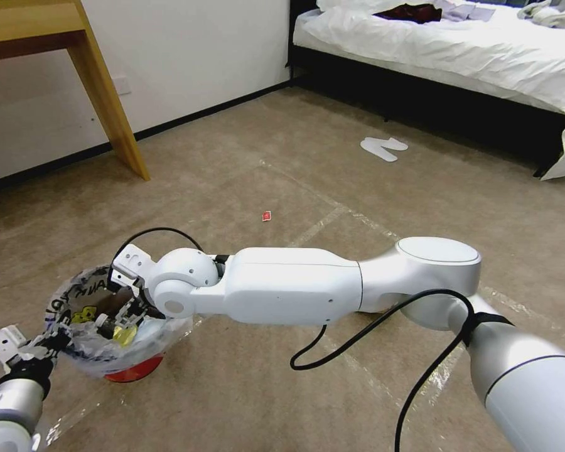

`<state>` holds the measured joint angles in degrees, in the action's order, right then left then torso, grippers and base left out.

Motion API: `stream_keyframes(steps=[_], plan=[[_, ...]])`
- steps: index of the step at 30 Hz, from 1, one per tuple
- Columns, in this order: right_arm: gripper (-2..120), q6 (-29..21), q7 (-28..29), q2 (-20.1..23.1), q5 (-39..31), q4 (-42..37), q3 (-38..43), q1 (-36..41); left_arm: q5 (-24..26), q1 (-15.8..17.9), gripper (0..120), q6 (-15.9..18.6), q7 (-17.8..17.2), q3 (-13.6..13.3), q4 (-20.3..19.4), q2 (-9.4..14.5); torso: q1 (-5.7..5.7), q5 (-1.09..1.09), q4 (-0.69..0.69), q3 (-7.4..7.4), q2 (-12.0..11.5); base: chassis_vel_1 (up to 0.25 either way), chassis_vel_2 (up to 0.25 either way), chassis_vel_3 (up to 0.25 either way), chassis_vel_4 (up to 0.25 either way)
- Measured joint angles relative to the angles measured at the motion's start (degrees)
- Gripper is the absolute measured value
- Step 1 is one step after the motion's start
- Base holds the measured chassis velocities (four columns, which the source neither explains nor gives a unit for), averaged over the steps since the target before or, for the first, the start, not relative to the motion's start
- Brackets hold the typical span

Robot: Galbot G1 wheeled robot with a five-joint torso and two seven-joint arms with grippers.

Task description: Pick up the trash bin and place the garbage on the floor into it.

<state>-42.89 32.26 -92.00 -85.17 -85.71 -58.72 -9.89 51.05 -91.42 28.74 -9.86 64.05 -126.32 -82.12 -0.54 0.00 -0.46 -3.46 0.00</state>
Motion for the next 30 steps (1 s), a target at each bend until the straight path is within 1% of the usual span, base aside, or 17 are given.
stream_keyframes(steps=[6, 8, 9, 11, 12, 13, 15, 16, 17, 18, 19, 20, 23, 24, 26, 28, 30], plan=[[100, 1.3, -3.0, 1.9, 6.6, -0.7, 4.4, 1.4, 0.0, 0.0, 5, 0.0, 0.0, 0.0, 0.1, 0.2, 0.0, -0.01, -0.01, -0.01, 0.0, 0.0, 0.0, 0.0, 0.0], [100, 3.2, -3.9, 2.8, 8.1, -1.4, 7.1, 2.4, 0.0, 0.0, 5, 0.0, 0.0, 0.2, 0.3, 0.4, 0.0, -0.02, -0.01, -0.01, 0.0, 0.0, 0.0, 0.0, 0.0], [100, 6.6, -5.8, 4.1, 10.1, -2.3, 10.1, 3.4, -0.1, 0.0, 5, -0.1, 0.1, 0.3, 0.3, 0.5, 0.0, -0.01, 0.01, 0.0, 0.0, 0.0, 0.0, 0.0, 0.0], [100, 8.0, -6.6, 4.7, 10.7, -2.7, 11.1, 3.7, -0.1, -0.1, 5, -0.1, 0.1, 0.4, 0.3, 0.6, 0.0, -0.01, 0.01, 0.0, 0.0, 0.0, 0.0, 0.0, 0.0], [100, 14.3, -10.5, 7.5, 12.8, -4.8, 16.0, 5.5, -0.1, -0.1, 5, -0.1, 0.1, 0.5, 0.3, 1.0, 0.0, 0.02, -0.04, 0.0, 0.0, 0.0, 0.0, 0.0, 0.0], [100, 14.3, -10.5, 7.5, 12.8, -4.8, 16.0, 5.5, -0.1, -0.1, 5, -0.1, 0.1, 0.5, 0.3, 1.0, 0.0, 0.02, -0.04, 0.0, 0.0, 0.0, 0.0, 0.0, 0.0], [100, 21.1, -15.1, 11.9, 13.7, -9.7, 25.5, 10.2, -0.1, 0.1, 5, -0.1, 0.1, 0.7, 0.4, 1.4, 0.0, 0.01, 0.0, 0.0, 0.0, 0.0, 0.0, 0.0, 0.0], [100, 21.1, -15.1, 11.9, 13.7, -9.7, 25.5, 10.2, -0.1, 0.1, 5, -0.1, 0.1, 0.7, 0.4, 1.4, 0.0, 0.01, 0.0, 0.0, 0.0, 0.0, 0.0, 0.0, 0.0], [100, 25.5, -16.9, 15.1, 14.1, -12.9, 32.2, 14.0, -0.3, 0.1, 5, -0.3, 0.1, 1.0, 0.4, 1.5, 0.0, 0.03, -0.01, 0.0, 0.0, 0.0, 0.0, 0.0, 0.0], [100, 25.5, -16.9, 15.1, 14.1, -12.9, 32.2, 14.0, -0.3, 0.1, 5, -0.3, 0.1, 1.0, 0.4, 1.5, 0.0, 0.03, -0.01, 0.0, 0.0, 0.0, 0.0, 0.0, 0.0], [100, 29.0, -18.1, 17.8, 15.3, -15.1, 37.6, 17.3, -0.4, 0.1, 5, -0.4, 0.1, 1.1, 0.3, 1.5, 0.0, 0.03, -0.01, -0.01, 0.0, 0.0, 0.0, 0.0, 0.0], [100, 29.0, -18.1, 17.8, 15.3, -15.1, 37.6, 17.3, -0.4, 0.1, 5, -0.4, 0.1, 1.1, 0.3, 1.5, 0.0, 0.03, -0.01, -0.01, 0.0, 0.0, 0.0, 0.0, 0.0], [100, 34.6, -21.9, 26.1, 21.1, -19.3, 52.6, 27.3, -1.1, -0.1, 5, -0.8, 0.4, 1.2, 0.2, 1.3, 0.0, 0.03, 0.0, 0.0, 0.0, 0.0, 0.0, 0.0, 0.0], [100, 34.6, -21.9, 26.1, 21.1, -19.3, 52.6, 27.3, -1.1, -0.1, 5, -0.8, 0.4, 1.2, 0.2, 1.3, 0.0, 0.03, 0.0, 0.0, 0.0, 0.0, 0.0, 0.0, 0.0], [100, 36.0, -22.6, 29.4, 22.8, -20.7, 57.0, 31.4, -1.5, -0.2, 5, -0.9, 0.5, 1.3, 0.2, 1.2, 0.0, 0.04, -0.03, 0.0, 0.0, 0.0, 0.0, 0.0, 0.0], [100, 39.3, -24.1, 35.6, 27.7, -24.6, 68.8, 42.4, -1.9, -0.3, 5, -1.2, 0.7, 1.2, 0.1, 1.1, 0.0, 0.07, -0.05, 0.0, 0.0, 0.0, 0.0, 0.0, 0.0], [100, 39.8, -24.4, 36.6, 28.9, -26.2, 72.4, 45.7, -1.9, -0.3, 5, -1.3, 0.7, 1.2, 0.1, 1.0, 0.0, 0.03, -0.03, 0.01, 0.0, 0.0, 0.0, 0.0, 0.0]])
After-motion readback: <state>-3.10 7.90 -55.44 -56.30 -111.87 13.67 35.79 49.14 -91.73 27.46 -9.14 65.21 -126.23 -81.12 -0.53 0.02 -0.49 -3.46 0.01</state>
